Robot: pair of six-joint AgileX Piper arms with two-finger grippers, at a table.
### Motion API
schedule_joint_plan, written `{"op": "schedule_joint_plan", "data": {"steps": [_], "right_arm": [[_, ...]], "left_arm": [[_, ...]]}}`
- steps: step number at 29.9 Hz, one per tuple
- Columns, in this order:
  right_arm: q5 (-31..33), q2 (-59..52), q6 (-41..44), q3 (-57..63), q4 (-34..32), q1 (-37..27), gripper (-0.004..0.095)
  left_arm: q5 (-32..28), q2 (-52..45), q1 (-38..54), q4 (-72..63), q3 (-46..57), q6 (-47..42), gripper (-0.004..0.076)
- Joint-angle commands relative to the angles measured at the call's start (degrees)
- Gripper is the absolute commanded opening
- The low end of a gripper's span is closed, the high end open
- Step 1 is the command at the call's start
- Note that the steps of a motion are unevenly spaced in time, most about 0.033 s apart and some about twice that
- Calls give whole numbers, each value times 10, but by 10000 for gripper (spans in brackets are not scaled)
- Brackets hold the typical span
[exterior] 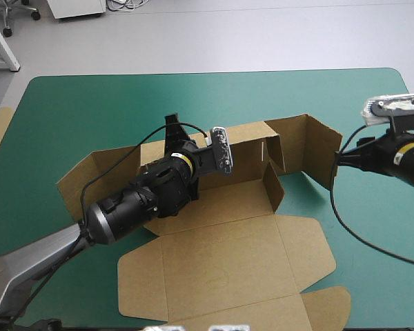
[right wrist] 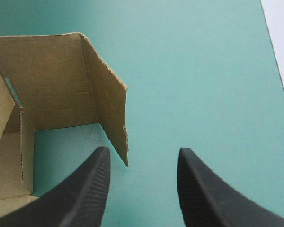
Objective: Fold the box
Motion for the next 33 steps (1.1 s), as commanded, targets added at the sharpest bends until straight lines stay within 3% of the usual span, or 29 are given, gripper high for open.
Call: {"op": "schedule_joint_plan", "data": {"steps": [1,5,9,12,18,22,25,33], "right_arm": [[-14,52,-50,-79,53,-41,419],[2,132,-127,-158,169,-106,418],[63,234,-190,-256,316,-174,418],[85,307,-207,-322,369,-188,418],[108,416,-229,-421,423,-181,418],[80,469,-237,-430,401,-153,414],[94,498,-238,-430,396,-133,397],[125,488,-253,-425,395,-114,346]], "left_arm": [[11,-19,-29,9,8,-57,-11],[19,-19,-38,13,28,-69,-11],[15,-19,-42,13,38,-74,-11],[11,-19,-47,11,39,-74,-11],[16,-19,-47,17,39,-74,-11],[22,-19,-47,17,39,-74,-11],[22,-19,-47,29,39,-74,-11],[2,-24,-47,47,47,-87,-11]]}}
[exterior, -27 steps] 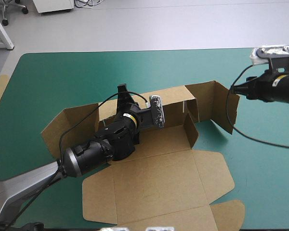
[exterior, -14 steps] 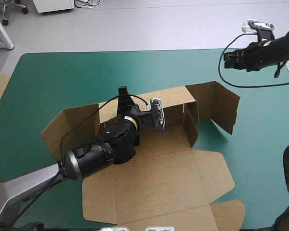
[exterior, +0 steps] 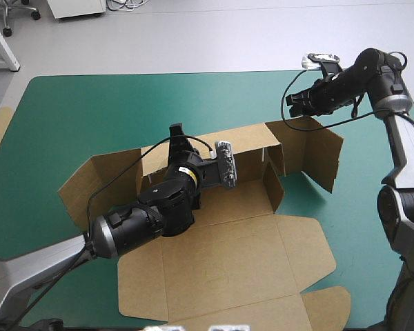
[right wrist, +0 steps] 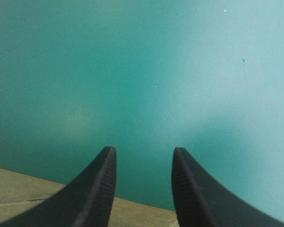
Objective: Fold the box
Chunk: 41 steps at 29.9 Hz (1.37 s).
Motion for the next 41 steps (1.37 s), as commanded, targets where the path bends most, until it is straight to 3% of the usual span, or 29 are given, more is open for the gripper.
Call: {"op": "schedule_joint_plan", "data": {"steps": [1,14,21,29,41], "right_arm": [[4,-57,-9,-12,12,-2,347],[-18,-160,-34,131,17,-2,321],[-72,-228,-42,234,21,-2,281],[-146,-290,-133,363,129,-2,281],[-177,-366,-190,457,169,-2,279]], "left_arm": [[-7,-20,-4,-20,9,-18,-11],[-35,-36,-4,4,59,-60,-11],[-62,-36,-4,5,60,-63,-11],[-66,-36,-4,28,104,-60,-11],[-71,-36,-4,47,105,-64,-11]]}}
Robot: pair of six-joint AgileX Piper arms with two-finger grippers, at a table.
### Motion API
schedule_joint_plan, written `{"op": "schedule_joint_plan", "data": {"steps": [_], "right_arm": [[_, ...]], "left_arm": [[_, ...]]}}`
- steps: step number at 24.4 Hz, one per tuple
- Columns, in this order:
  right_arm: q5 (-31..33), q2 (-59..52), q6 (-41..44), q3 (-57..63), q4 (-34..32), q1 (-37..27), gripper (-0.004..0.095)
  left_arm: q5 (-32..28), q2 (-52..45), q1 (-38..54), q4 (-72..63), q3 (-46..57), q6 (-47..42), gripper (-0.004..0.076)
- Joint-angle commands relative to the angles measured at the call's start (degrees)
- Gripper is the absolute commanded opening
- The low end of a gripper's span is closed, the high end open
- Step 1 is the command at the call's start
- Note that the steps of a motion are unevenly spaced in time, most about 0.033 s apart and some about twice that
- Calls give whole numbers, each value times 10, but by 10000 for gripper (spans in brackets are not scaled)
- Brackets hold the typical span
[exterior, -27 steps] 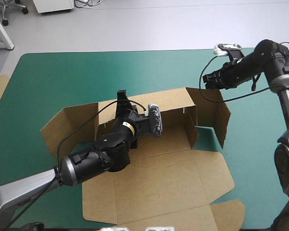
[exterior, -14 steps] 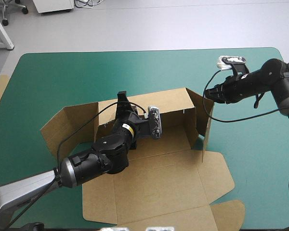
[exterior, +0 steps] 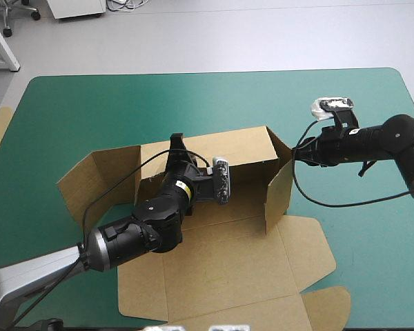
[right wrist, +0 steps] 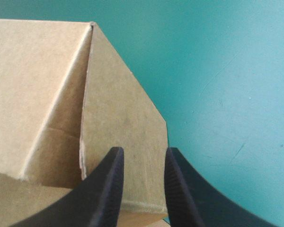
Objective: Fold the box
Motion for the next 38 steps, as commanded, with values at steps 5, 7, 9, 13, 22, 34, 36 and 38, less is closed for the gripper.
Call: {"op": "schedule_joint_plan", "data": {"steps": [5,7,9,13,22,34,36,38], "right_arm": [[0,-37,-40,27,53,3,280],[7,-38,-49,41,50,12,280],[5,-38,-54,52,31,28,282],[33,-39,-49,55,16,43,281],[53,-43,-48,56,66,65,280],[-83,-174,-37,154,18,96,277],[-80,-193,2,148,-32,95,278],[-70,-205,52,136,-89,95,278]], "left_arm": [[-4,-9,-4,-56,-1,-20,-11],[-1,-9,-4,-56,-1,-20,-11],[0,-9,-4,-56,-1,-20,-11],[0,-9,-4,-56,-1,-30,-11],[0,-9,-4,-56,-1,-32,-11],[6,-9,-4,-58,-1,-33,-11],[6,-9,-4,-58,-1,-34,-11],[6,-9,-4,-58,-1,-34,-11]]}}
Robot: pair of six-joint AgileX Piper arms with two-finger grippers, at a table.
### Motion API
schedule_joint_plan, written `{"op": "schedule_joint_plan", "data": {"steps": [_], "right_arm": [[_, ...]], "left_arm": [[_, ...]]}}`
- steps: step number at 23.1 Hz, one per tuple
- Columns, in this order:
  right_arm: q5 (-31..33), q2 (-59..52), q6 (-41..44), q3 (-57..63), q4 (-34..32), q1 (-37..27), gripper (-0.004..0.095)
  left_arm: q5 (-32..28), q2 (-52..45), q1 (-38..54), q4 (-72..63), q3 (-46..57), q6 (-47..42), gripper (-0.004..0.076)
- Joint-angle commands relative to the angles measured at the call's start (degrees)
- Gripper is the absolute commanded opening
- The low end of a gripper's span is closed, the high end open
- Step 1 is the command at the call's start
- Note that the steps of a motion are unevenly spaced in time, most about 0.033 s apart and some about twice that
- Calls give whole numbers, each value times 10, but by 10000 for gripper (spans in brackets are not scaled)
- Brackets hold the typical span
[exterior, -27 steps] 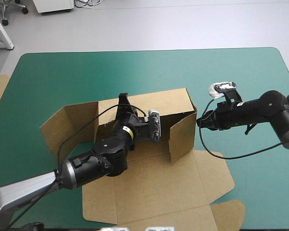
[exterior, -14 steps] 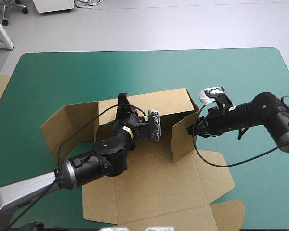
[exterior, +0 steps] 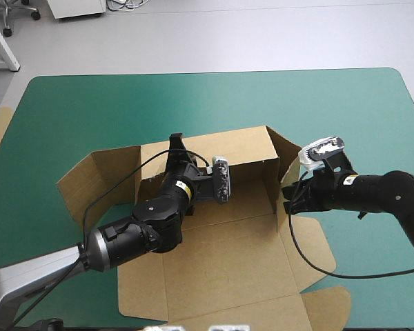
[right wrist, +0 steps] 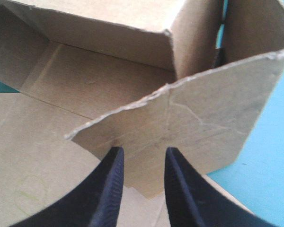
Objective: Fold the box
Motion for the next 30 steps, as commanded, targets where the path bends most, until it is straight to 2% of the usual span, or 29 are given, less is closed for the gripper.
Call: {"op": "schedule_joint_plan", "data": {"steps": [1,4,6,12,14,16,18,20,24,30], "right_arm": [[-9,-36,85,-35,-89,-2,278],[-5,-47,200,-56,-206,-2,278],[0,-46,247,-72,-264,-2,278],[-9,4,254,-88,-267,-9,279],[-16,5,245,-119,-259,-41,279],[-9,26,206,-162,-226,-107,279],[38,99,109,-223,-65,-182,280],[66,167,70,-278,12,-203,280],[102,264,69,-362,28,-198,281],[106,315,57,-376,25,-153,279]], "left_arm": [[7,-9,-4,-61,-1,-19,-11],[11,-9,-4,-61,-1,-19,-11],[14,-9,-4,-61,-1,-19,-11],[16,-9,-4,-66,-1,-19,-11],[16,-9,-4,-67,-1,-19,-11],[16,-9,-4,-69,-1,-19,-11],[15,-9,-4,-67,-1,-19,-11],[16,-9,-4,-67,-1,-19,-11],[17,-9,-4,-69,-1,-19,-11],[17,-9,-4,-69,-1,-22,-11]]}}
